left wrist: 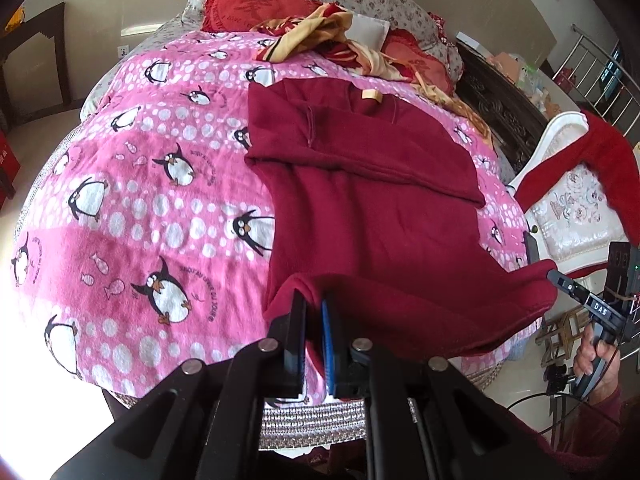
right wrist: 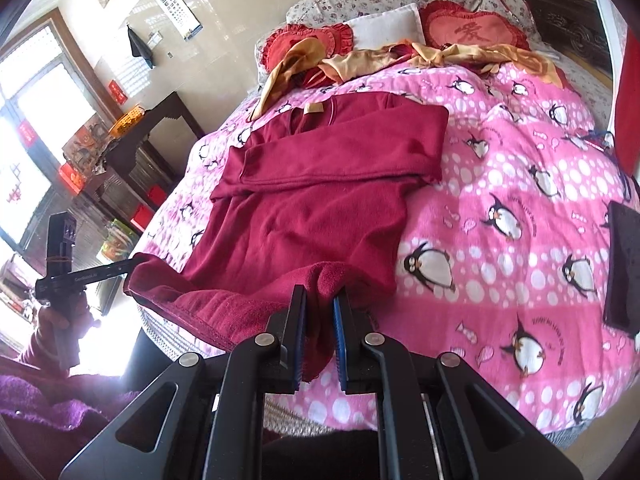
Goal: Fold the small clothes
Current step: 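Lift the hem and fold it over toward the collar, then open both grippers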
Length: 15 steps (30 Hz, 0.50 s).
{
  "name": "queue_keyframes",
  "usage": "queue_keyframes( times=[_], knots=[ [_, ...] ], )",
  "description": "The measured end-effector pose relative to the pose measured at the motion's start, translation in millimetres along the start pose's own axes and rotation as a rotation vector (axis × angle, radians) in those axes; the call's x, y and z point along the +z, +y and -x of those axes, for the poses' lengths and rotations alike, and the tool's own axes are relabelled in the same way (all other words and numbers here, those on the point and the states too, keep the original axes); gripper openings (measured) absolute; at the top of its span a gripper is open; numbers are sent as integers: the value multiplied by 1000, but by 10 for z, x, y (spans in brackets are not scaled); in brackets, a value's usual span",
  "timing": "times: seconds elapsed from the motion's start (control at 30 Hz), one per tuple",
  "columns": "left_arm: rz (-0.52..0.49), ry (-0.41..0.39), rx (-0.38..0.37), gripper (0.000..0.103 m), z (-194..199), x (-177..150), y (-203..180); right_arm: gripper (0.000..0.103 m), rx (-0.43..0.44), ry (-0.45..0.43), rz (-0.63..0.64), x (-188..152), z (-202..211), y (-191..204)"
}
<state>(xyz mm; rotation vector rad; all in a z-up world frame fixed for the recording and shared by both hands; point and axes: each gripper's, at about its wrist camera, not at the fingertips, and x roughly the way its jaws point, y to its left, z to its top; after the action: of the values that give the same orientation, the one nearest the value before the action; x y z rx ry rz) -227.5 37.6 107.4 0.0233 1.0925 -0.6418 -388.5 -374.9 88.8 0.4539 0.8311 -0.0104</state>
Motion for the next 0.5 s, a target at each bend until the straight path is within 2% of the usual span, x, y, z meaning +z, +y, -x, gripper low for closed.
queue_keyframes(
  times=[0.5],
  knots=[
    [-46, -57, 77, 7, -209, 673, -50, 0, -60, -30, 41, 614, -188, -22]
  ],
)
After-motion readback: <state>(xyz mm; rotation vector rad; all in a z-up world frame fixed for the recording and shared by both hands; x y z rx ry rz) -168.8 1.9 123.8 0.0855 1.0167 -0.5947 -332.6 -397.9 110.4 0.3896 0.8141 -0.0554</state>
